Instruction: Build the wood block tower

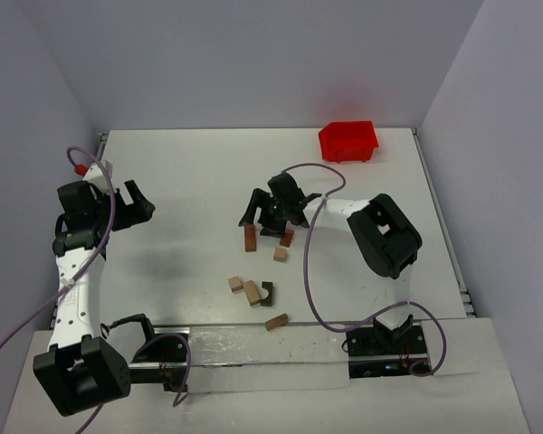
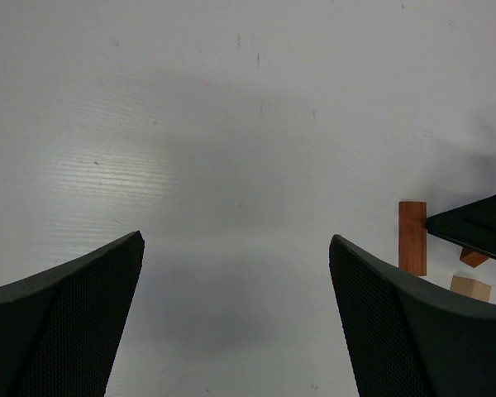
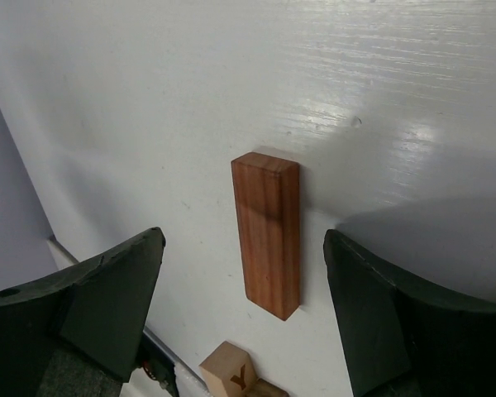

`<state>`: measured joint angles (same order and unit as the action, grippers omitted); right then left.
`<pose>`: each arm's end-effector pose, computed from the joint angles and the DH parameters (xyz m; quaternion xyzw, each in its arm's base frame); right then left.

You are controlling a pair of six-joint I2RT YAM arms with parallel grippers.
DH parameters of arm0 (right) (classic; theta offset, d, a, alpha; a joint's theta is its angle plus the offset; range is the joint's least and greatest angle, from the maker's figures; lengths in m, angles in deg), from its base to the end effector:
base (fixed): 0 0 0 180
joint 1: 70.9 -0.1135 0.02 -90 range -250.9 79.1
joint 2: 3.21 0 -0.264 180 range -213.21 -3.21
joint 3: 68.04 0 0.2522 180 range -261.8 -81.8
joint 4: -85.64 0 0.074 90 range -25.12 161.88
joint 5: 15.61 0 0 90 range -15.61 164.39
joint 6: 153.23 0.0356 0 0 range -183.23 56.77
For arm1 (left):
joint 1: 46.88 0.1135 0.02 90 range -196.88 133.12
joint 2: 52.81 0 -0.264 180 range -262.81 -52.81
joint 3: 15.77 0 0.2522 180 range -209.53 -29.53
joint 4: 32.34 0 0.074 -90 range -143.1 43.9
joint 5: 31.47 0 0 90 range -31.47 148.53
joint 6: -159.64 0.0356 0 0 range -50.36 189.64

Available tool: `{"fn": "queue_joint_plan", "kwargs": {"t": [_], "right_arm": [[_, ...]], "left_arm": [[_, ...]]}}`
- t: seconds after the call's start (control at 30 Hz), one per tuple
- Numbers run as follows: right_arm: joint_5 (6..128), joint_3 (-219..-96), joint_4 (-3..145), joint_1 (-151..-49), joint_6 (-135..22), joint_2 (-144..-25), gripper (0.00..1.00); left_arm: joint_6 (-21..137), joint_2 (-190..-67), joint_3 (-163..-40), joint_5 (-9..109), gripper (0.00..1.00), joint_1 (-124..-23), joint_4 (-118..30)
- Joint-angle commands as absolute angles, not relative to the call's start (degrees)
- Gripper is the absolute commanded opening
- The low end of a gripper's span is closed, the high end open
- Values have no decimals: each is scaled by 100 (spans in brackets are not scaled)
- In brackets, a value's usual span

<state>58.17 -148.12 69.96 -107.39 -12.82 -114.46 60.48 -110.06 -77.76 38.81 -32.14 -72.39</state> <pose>0.3201 0.2491 0.1501 0.0601 0.9201 0.3456 0.1741 0.2122 0.0434 0.2942 -0.1042 0.8725 -0.1299 0.4594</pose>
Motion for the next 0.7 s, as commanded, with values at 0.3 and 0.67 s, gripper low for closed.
{"fn": "queue_joint_plan", "kwargs": {"t": [0.3,0.67], "right_arm": [[6045,-15113,5836,-10671,-3226,-10184,88],[5716,-14930,4837,-9953,-5711,-8492,100]], "left_arm": [[7376,-10469,-7363,2529,99,-3168,-6883],[9150,-10540,-7249,2285,92,-4813,-7583]]}}
